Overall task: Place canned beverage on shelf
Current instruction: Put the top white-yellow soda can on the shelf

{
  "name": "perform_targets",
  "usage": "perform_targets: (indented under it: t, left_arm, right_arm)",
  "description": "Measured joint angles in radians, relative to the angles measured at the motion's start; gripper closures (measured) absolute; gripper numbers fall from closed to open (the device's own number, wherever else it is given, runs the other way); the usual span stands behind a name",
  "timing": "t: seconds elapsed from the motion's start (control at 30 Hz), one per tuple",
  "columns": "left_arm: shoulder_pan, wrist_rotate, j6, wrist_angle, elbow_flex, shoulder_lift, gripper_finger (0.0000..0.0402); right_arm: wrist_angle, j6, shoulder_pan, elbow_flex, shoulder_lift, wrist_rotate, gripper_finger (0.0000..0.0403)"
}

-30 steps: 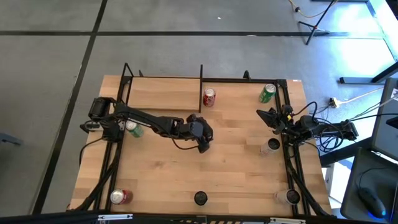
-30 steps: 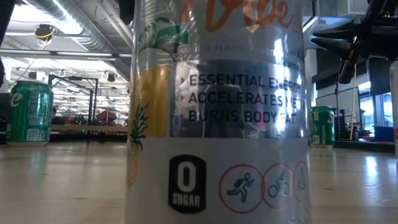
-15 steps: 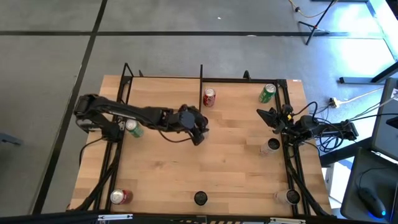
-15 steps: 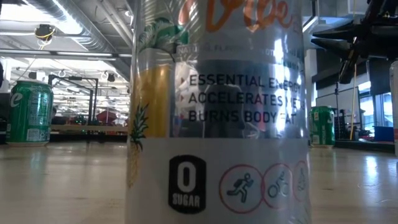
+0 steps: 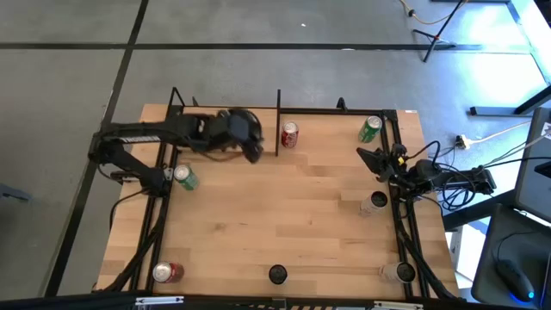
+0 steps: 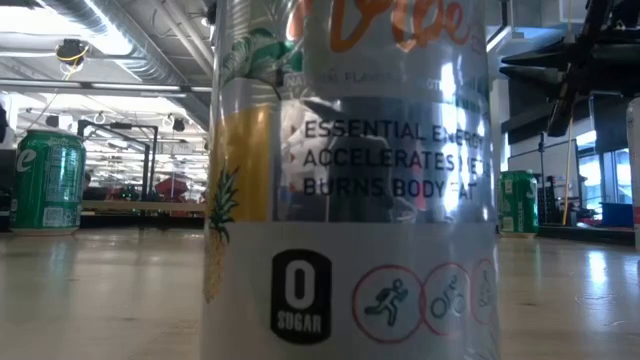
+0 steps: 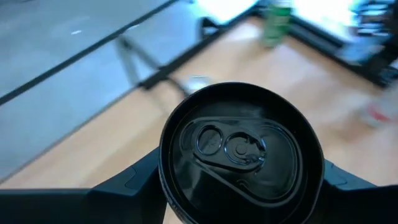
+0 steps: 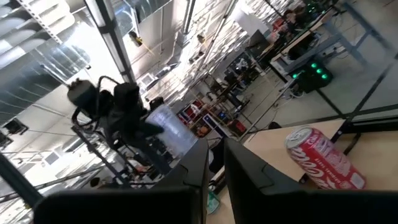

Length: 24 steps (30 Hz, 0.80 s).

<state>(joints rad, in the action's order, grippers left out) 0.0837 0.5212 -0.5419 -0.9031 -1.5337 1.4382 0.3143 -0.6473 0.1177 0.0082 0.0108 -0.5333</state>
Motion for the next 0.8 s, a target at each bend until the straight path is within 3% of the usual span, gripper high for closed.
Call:
perform_targets:
  t: [0.2,0.4,0.8]
  left_arm:
    - [0.222,0.004,0.0,-0.168,0.002,-0.056,0.0176]
    - [0.46,-0.052,0.085,-0.185,0.054,-0.059,0.0176]
    - [0.782,-0.196,0.235,0.036,0.237,-0.059,0.0174]
  right_arm:
    - [-0.003,0.008,0.0,0.0,0.0,-0.053,0.0361]
    - [-0.005,0.028,0.0,0.0,0.0,-0.111,0.0361]
    - [-0.031,0.028,0.0,0.0,0.0,-0.17,0.0361]
